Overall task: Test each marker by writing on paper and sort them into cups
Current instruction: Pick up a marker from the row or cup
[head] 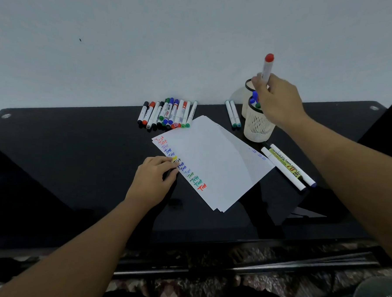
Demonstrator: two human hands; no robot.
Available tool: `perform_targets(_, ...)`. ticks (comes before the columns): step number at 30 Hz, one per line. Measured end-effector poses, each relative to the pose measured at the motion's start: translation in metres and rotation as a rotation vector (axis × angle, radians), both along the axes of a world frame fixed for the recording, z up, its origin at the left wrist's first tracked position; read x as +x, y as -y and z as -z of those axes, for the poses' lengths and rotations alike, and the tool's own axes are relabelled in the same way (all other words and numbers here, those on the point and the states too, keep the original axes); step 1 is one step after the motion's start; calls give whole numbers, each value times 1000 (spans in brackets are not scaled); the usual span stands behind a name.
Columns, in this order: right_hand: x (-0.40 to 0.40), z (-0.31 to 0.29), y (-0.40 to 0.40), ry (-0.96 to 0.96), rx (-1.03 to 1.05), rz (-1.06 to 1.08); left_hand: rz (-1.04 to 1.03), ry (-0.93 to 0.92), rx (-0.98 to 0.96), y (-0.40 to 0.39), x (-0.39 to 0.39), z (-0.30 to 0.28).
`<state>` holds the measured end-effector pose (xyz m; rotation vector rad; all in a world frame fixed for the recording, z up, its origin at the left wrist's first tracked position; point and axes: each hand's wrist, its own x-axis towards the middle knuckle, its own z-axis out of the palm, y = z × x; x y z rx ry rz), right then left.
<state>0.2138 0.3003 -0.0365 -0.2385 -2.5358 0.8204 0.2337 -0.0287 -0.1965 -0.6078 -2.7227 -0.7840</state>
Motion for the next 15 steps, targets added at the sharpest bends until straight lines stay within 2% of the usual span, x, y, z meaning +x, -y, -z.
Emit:
perform_targets(4, -16, 7, -15, 15, 2, 93, 1, -2, 1, 0, -1, 1)
perform_targets(9, -14, 11, -22, 22, 63, 107, 0, -12, 6, 0, -1, 0)
perform_targets(12, -17, 11, -25, 164, 234, 154, 4, -7, 12, 0, -1, 1)
perform_targets(15, -21, 13, -27, 268, 141, 178, 1, -10, -1, 0, -1, 1)
